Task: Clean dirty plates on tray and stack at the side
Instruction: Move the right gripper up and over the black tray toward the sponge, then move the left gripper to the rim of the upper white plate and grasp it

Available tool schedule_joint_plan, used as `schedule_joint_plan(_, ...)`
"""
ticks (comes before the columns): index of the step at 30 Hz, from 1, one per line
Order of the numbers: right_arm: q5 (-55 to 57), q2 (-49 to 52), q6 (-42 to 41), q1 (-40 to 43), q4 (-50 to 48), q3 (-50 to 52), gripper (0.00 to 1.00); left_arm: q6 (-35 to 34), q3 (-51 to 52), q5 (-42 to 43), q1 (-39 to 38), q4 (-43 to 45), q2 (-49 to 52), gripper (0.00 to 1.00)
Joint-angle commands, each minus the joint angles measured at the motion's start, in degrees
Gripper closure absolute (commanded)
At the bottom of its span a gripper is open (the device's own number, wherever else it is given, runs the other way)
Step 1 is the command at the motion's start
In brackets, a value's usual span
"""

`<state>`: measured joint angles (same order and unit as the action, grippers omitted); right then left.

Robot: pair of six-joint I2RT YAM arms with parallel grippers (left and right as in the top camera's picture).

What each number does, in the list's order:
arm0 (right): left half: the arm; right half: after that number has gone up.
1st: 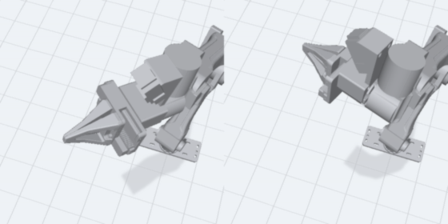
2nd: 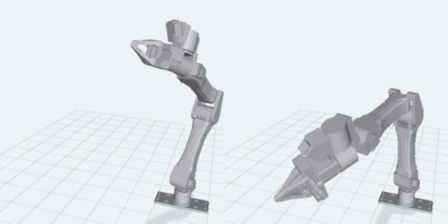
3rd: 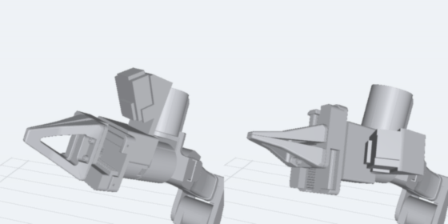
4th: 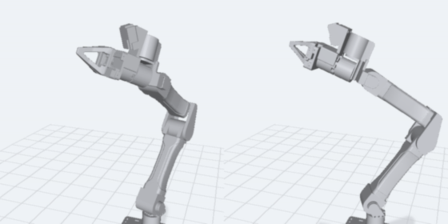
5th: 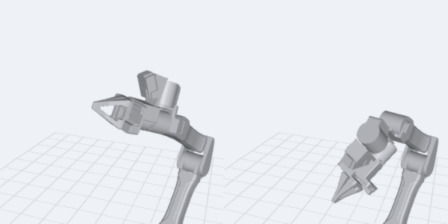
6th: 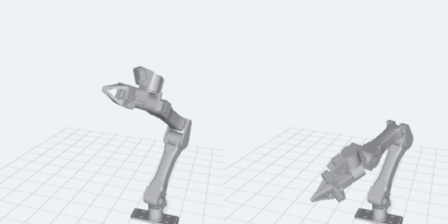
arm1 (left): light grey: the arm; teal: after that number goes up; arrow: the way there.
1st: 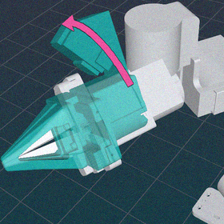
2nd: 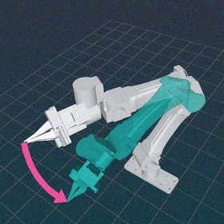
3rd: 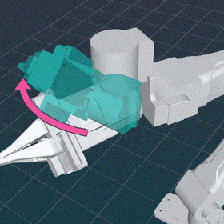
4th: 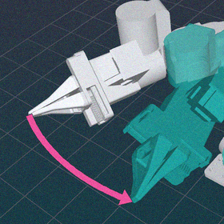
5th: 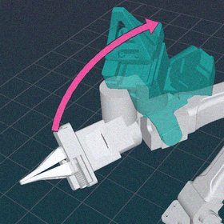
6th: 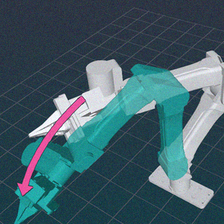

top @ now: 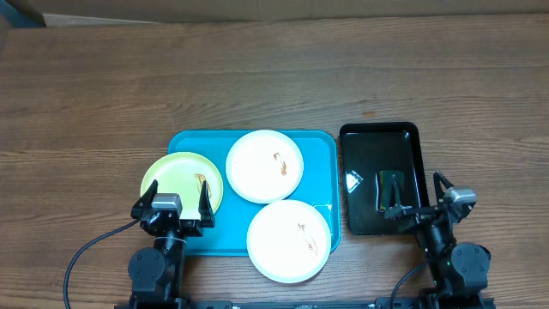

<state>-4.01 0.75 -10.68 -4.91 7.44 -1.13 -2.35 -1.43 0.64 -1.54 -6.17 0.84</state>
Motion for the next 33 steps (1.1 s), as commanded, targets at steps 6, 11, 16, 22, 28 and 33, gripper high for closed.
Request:
schedule_joint_plan(6,-1.4,11.1,-4.5,0.2,16.0,-23.7,0.0,0.7,0.4,0.4,-0.3,0.2,-0.5,0.0)
schedule_joint_plan(11,-3.1,30.1,-4.1,0.2,36.5,-47.3,0.0,0.7,0.4,0.4,-0.3,0.2,-0.5,0.0)
schedule_joint_plan(16,-4.9,52.1,-4.0,0.2,62.5,-70.3,0.0,0.7,0.4,0.4,-0.3,0.2,-0.5,0.0)
schedule_joint_plan(22,-5.1,71.0,-4.0,0.2,76.1,-80.7,0.0,0.7,0.4,0.4,-0.3,0.2,-0.5,0.0)
schedule_joint_plan(28,-5.0,78.2,-3.9,0.2,77.1,-80.6,0.0,0.7,0.4,0.4,-0.3,0.2,-0.5,0.0)
schedule_joint_plan(33,-2.3,78.7,-3.9,0.2,78.3,-80.6,0.0,0.7,0.4,3.1,-0.3,0.5,-0.5,0.0)
